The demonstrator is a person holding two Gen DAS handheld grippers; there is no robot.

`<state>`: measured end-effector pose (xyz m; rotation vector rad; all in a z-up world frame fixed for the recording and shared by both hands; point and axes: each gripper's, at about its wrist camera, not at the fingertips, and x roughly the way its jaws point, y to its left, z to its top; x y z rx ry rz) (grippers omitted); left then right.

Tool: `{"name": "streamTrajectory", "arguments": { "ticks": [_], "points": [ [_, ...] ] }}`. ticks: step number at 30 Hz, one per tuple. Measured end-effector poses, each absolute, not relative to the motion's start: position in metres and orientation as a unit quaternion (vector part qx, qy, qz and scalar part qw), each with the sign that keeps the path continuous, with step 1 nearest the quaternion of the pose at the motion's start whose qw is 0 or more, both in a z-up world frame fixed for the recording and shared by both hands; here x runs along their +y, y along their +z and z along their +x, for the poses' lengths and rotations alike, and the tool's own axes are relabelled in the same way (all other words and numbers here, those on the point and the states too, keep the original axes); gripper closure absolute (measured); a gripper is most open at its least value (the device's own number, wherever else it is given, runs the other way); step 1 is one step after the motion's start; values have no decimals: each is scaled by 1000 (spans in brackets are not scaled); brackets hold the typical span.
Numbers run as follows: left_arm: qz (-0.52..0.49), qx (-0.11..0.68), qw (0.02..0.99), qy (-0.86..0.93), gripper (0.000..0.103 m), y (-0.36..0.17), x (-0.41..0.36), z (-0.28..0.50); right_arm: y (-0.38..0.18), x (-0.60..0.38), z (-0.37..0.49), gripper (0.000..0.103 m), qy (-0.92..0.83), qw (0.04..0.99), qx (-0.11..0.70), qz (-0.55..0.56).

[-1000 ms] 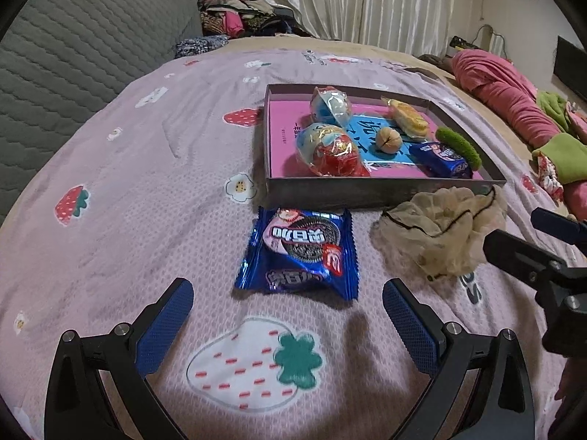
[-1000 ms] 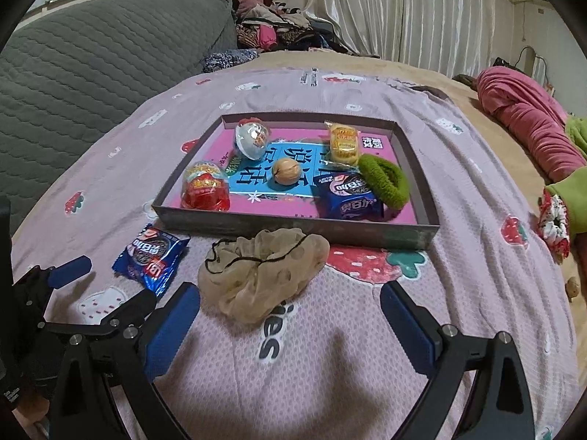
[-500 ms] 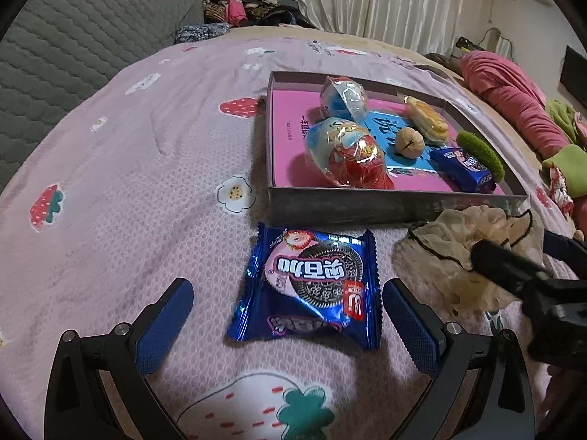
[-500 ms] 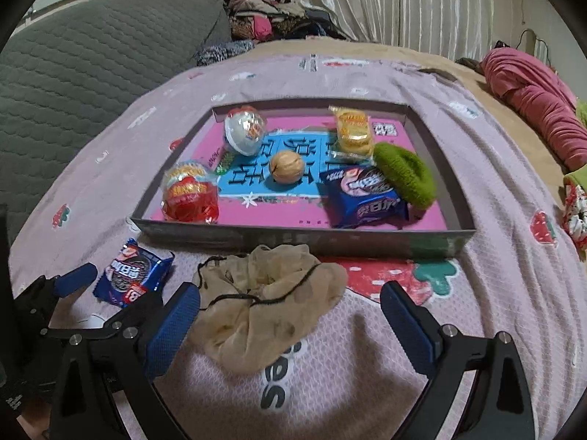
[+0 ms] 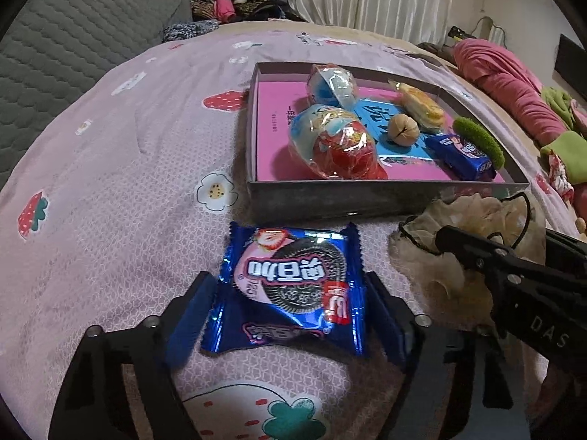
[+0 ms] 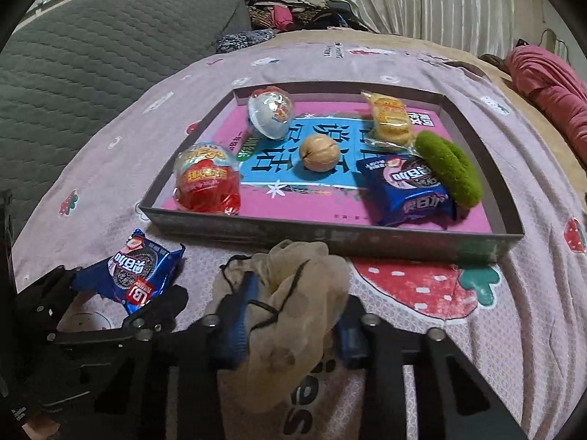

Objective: Organize objects
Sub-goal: 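Grasp the blue Oreo pack with the left gripper while the right gripper grasps the beige scrunchie, then lift the Oreo pack and scrunchie and carry both over the tray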

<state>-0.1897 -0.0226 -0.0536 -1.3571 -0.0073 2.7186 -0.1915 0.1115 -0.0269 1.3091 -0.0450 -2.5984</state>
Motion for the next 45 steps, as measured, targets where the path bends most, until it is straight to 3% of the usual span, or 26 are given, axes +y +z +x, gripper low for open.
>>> {"name": "streamTrajectory", "arguments": {
  "ticks": [3, 5, 6, 25, 45],
  "points": [
    [-443, -4, 57, 895, 33, -52, -22, -188, -25, 111, -190, 79, -887, 122, -12, 446],
    [-438, -7, 62, 897, 49, -50, -22, -187, -23, 112, -187, 81, -889, 124, -8, 441],
    [-436, -9, 63, 898, 49, -48, -23, -186, -22, 112, -186, 82, -889, 125, -8, 440],
    [-437, -15, 74, 896, 50, -34, -20, -160, 3, 120, -151, 83, -896, 137, 13, 421],
    [-376, -2, 87, 923, 50, 56, 8, -137, 86, 158, -120, 84, -921, 132, 8, 365]
  ]
}}
